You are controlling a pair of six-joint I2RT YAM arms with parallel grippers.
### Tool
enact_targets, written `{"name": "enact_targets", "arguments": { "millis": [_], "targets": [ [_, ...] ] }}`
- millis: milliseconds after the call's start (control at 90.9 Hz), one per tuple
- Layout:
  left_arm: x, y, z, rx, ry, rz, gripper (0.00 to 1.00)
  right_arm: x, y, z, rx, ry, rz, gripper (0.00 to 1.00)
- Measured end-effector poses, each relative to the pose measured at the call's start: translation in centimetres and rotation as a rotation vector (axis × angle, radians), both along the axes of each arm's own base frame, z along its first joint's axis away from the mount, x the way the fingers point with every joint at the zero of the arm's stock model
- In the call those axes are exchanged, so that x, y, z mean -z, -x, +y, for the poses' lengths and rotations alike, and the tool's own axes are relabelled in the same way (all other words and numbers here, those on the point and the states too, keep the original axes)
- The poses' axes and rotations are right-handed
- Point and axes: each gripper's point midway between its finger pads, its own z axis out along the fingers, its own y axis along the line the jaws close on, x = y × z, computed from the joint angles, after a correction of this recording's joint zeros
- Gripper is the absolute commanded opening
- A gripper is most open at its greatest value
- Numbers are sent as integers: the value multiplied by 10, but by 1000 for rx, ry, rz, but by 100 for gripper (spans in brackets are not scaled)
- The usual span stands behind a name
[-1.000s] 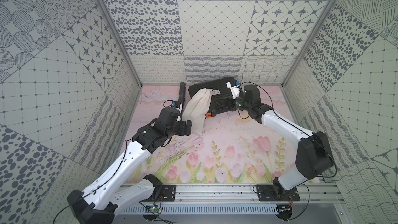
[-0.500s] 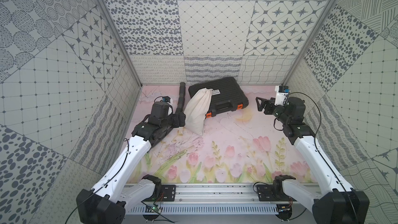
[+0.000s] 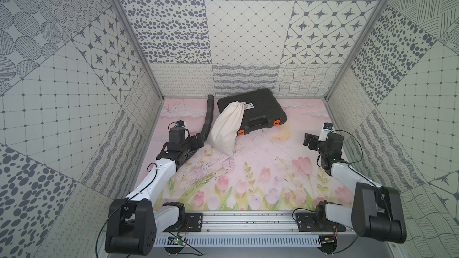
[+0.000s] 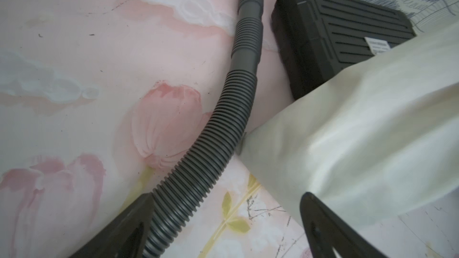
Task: Close the soil bag
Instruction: Reset both arms
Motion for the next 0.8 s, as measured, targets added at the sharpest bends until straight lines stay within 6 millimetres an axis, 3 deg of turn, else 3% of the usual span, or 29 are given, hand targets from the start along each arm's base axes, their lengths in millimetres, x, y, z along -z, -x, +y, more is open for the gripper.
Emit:
{"name": "enact_targets", "arguments": {
  "millis": [110, 220, 550, 693, 803],
  "targets": [
    [23, -5, 8, -7, -4, 5, 97, 6, -2, 6, -31, -11, -51, 97],
    [32, -15, 13, -4, -16, -21, 97, 7, 0, 11, -43, -15, -90, 97],
    [16, -47, 14, 68, -57, -163, 97, 12, -18, 41, -123, 13, -150, 97],
    [6, -44, 10, 103, -67, -214, 97, 19, -21, 44, -126, 37, -148, 97],
    [14, -36, 8, 116, -73, -218, 96, 23, -21, 44, -120, 51, -139, 97]
  ]
}}
